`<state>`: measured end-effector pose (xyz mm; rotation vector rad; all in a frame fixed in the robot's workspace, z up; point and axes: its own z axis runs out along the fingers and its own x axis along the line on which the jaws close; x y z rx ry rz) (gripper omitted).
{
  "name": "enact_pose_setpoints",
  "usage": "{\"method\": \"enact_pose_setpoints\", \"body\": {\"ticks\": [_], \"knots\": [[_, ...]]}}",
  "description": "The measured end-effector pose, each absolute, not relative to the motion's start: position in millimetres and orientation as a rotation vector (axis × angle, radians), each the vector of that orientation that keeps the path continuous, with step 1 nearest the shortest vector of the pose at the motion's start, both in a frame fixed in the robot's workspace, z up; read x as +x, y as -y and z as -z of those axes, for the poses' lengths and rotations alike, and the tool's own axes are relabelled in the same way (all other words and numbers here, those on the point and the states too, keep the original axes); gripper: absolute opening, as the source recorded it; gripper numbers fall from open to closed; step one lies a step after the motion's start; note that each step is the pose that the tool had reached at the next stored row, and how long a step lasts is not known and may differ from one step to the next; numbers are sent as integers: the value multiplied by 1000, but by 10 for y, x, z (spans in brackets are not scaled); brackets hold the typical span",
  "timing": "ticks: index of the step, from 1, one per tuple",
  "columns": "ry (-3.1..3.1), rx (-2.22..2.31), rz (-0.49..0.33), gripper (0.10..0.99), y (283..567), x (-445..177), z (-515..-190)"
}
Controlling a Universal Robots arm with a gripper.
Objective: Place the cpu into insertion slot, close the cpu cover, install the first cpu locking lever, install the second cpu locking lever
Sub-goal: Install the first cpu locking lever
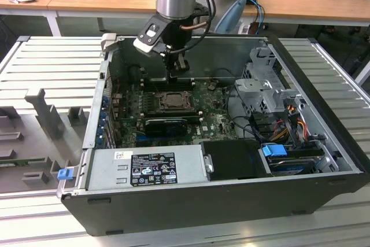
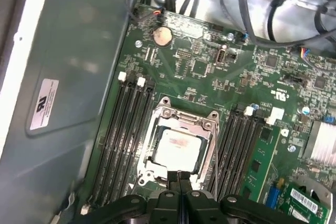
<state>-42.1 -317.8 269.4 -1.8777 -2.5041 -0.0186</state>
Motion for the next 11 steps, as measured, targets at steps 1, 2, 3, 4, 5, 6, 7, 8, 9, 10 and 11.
{"method": "enact_pose_setpoints", "body": {"ticks": [1,2,3,4,5,6,7,8,9,10,11], "knots": [[2511,-1869,19,106,3178,-421,-2692],[2519,-1857,18,106,3178,-421,-2690],[2535,-1836,18,106,3178,-421,-2688],[2547,-1819,18,106,3178,-421,-2686],[2563,-1796,18,106,3178,-421,-2685],[2576,-1777,17,106,3178,-421,-2684],[2607,-1731,17,106,3178,-421,-2681],[2637,-1684,17,106,3178,-422,-2681],[2652,-1661,17,106,3178,-421,-2680],[2668,-1635,17,106,3178,-421,-2680],[2684,-1608,16,106,3178,-421,-2679]]}}
